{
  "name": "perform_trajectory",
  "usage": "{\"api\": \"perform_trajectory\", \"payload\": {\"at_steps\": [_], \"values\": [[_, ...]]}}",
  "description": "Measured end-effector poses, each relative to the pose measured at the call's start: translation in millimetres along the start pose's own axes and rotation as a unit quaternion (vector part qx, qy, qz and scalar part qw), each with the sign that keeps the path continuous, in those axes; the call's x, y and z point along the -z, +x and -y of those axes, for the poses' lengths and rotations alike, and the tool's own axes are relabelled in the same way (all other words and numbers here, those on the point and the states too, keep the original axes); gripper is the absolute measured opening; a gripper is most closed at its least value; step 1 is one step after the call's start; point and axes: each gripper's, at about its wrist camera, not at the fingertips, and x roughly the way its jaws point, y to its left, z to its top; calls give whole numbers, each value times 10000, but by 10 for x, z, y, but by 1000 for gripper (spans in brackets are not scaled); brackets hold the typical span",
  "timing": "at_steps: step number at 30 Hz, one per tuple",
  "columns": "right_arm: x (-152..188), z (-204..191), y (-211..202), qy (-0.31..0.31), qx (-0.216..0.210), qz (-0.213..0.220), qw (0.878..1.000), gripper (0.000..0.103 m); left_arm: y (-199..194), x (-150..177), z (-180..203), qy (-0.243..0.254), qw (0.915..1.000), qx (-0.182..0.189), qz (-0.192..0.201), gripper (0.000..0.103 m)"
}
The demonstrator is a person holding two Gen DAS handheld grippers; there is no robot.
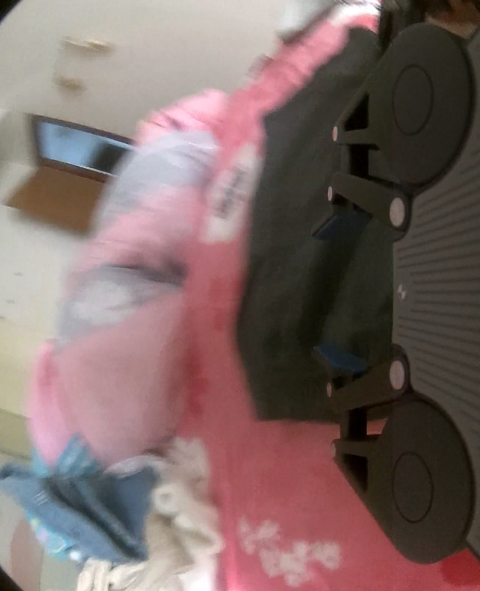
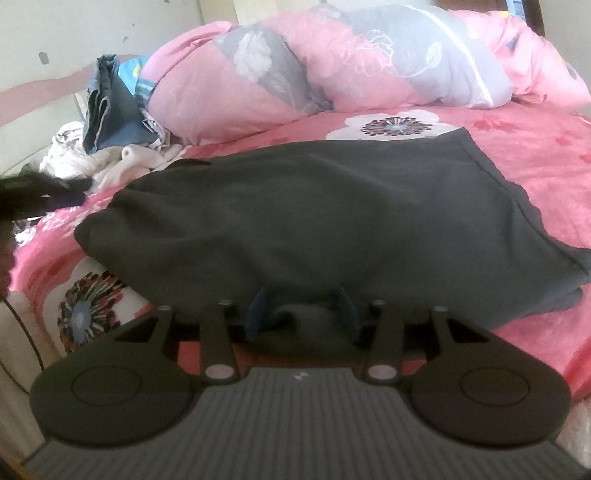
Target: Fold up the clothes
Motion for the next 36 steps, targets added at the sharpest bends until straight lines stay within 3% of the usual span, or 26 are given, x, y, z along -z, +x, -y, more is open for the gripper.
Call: {"api": "perform_trajectory", "payload": {"at_steps": [1, 3, 7, 10, 12, 15, 18, 21, 24, 26, 30, 36], "values": [[3, 8, -2, 32, -33, 8, 10000, 46, 35, 36, 18, -36, 9999, -98, -87, 56], [8, 18, 3, 80, -84, 20, 9999, 49, -75, 122, 1, -246, 9996, -44, 117, 55], [31, -19, 25, -64, -138, 19, 9999, 59, -491, 311, -166, -721, 9941, 296, 757, 66], [44, -107, 58, -320, -167, -23, 9993, 76, -555, 396, -331, -1240, 9886, 634, 570, 72], [49, -208, 91, -573, -63, -78, 9983, 84, -430, 421, -469, -1788, 9794, 909, 213, 71], [38, -265, 102, -644, 22, -120, 9978, 87, -172, 475, -694, -2648, 9553, 1313, -85, 71], [8, -210, 81, -420, -57, -104, 9990, 87, 10, 528, -881, -3237, 9354, 1420, -67, 71], [1, -184, 75, -277, -88, -83, 9995, 87, 121, 527, -1005, -3551, 9228, 1491, 90, 71], [14, -199, 74, -271, -57, -84, 9996, 87, 148, 481, -1023, -3459, 9295, 1254, 252, 66], [17, -194, 69, -226, -53, -74, 9997, 87, 130, 448, -1009, -3235, 9410, 898, 426, 58], [8, -158, 52, -8, -92, -32, 10000, 87, 75, 393, -971, -2568, 9647, 252, 529, 53], [-4, -96, 37, 340, -182, 51, 9992, 87, 100, 336, -925, -2114, 9760, -197, 478, 49]]}}
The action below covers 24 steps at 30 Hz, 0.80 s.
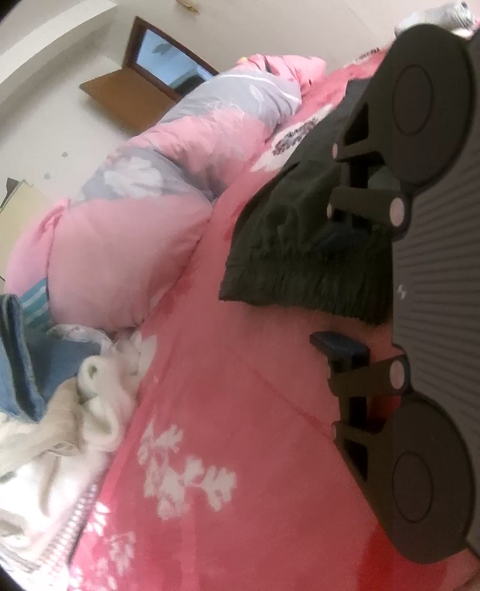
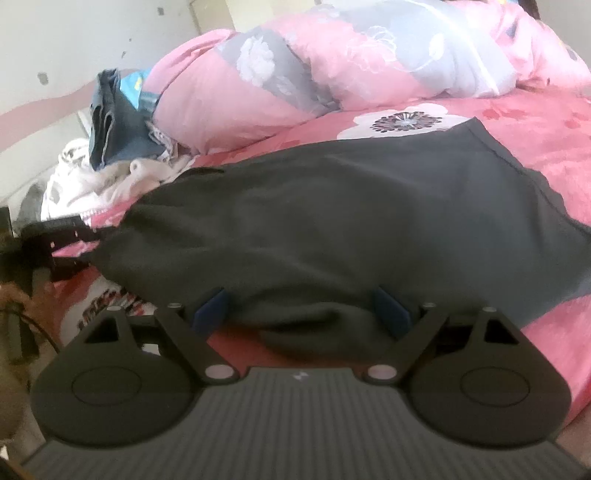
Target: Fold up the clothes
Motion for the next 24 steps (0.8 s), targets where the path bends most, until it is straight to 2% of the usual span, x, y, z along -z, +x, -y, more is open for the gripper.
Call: {"api": "perform_trajectory", "payload": {"at_steps": [4, 9, 11, 13, 15, 17, 19, 21, 23, 24], "values": [[-8, 35, -10, 129, -79, 32, 9999, 87, -195, -79, 80, 231, 9983, -379, 370, 55], [-95, 76, -89, 390, -144, 54, 9991, 87, -592, -252, 302, 726, 9924, -293, 953, 64], [-157, 120, -195, 515, -115, 200, 9984, 87, -707, -310, 486, 1037, 9884, -16, 1108, 66], [-213, 213, -360, 745, -139, 468, 9960, 87, -804, -330, 695, 1307, 9825, 466, 1245, 69], [-247, 343, -553, 1058, -169, 763, 9913, 87, -841, -306, 954, 1683, 9747, 877, 1181, 74], [-258, 508, -723, 1414, -222, 992, 9847, 87, -813, -200, 1260, 2182, 9639, 1216, 922, 74], [-221, 670, -832, 1727, -270, 1067, 9788, 87, -758, -6, 1554, 2701, 9489, 1522, 592, 74], [-175, 827, -933, 2027, -311, 1124, 9723, 87, -677, 265, 1821, 3257, 9278, 1806, 207, 72], [-122, 982, -1018, 2332, -363, 1153, 9649, 87, -600, 575, 2020, 3796, 9030, 2005, -149, 71], [-87, 1042, -1036, 2475, -385, 1127, 9615, 87, -569, 722, 2085, 4027, 8910, 2076, -301, 67]]}}
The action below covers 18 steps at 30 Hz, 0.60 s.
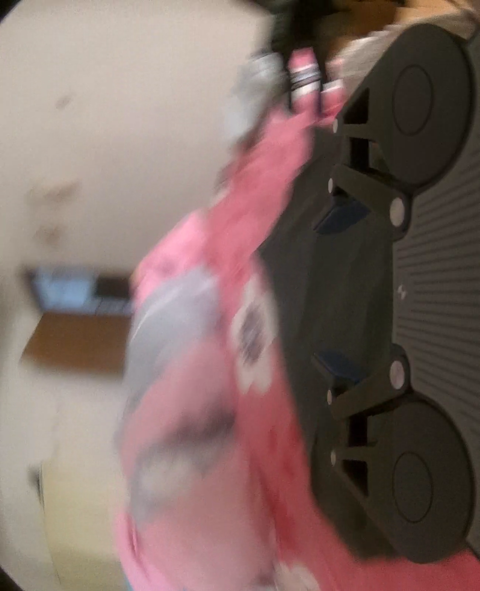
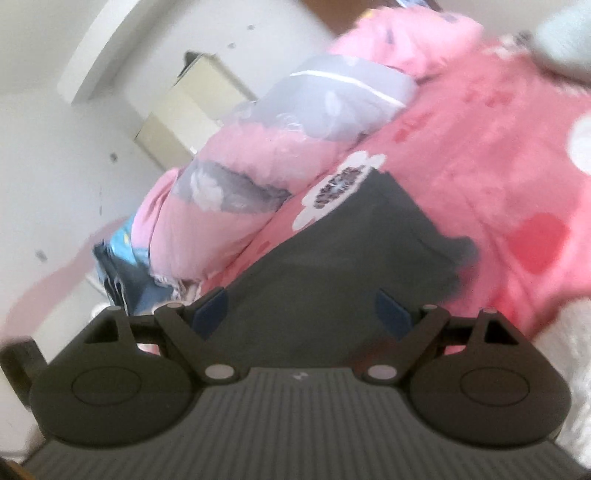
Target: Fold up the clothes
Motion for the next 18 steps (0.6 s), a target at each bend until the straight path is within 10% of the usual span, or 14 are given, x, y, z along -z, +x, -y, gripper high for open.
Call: {"api": "perform_trajectory", "payload": {"at_steps": [7, 18], "values": [[48, 432, -51, 998, 133, -209, 9947, 80, 345, 284, 585, 954, 9908, 686, -670, 61], [99, 552, 236, 1284, 268, -445, 9904, 53, 622, 391, 733, 1518, 9821, 360, -1054, 42]]}}
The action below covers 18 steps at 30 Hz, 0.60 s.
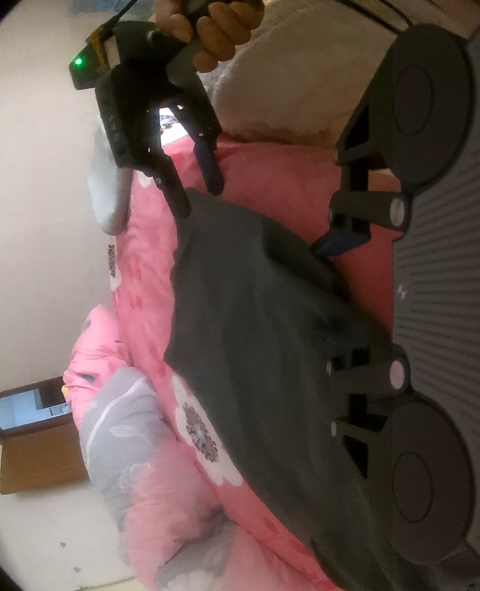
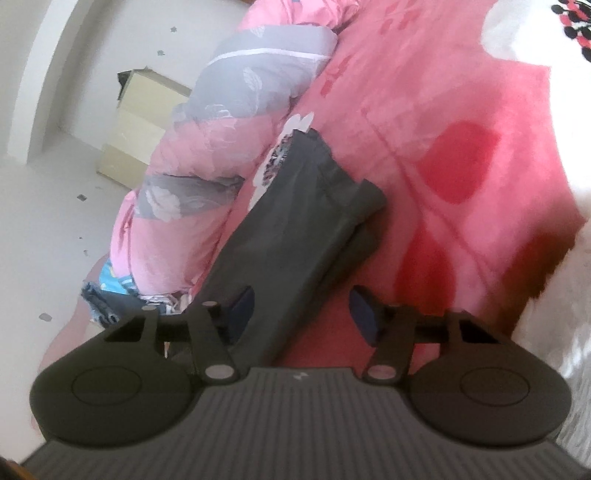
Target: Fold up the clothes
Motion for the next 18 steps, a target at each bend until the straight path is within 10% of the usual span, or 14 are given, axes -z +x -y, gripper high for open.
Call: {"api": "perform_trajectory", "payload": {"at_steps": [10, 14, 18], "values": [[-37, 8, 73, -12, 167, 43, 9999, 48, 90, 36, -41, -60, 10000, 55, -8, 36], [-58, 29, 112, -59, 197, 77, 9998, 15, 85, 40, -111, -235, 9997, 115, 32, 19], [-71, 42, 128, -69, 126, 124, 9998, 5, 59, 38, -221, -488, 9986, 167, 120, 8]]}}
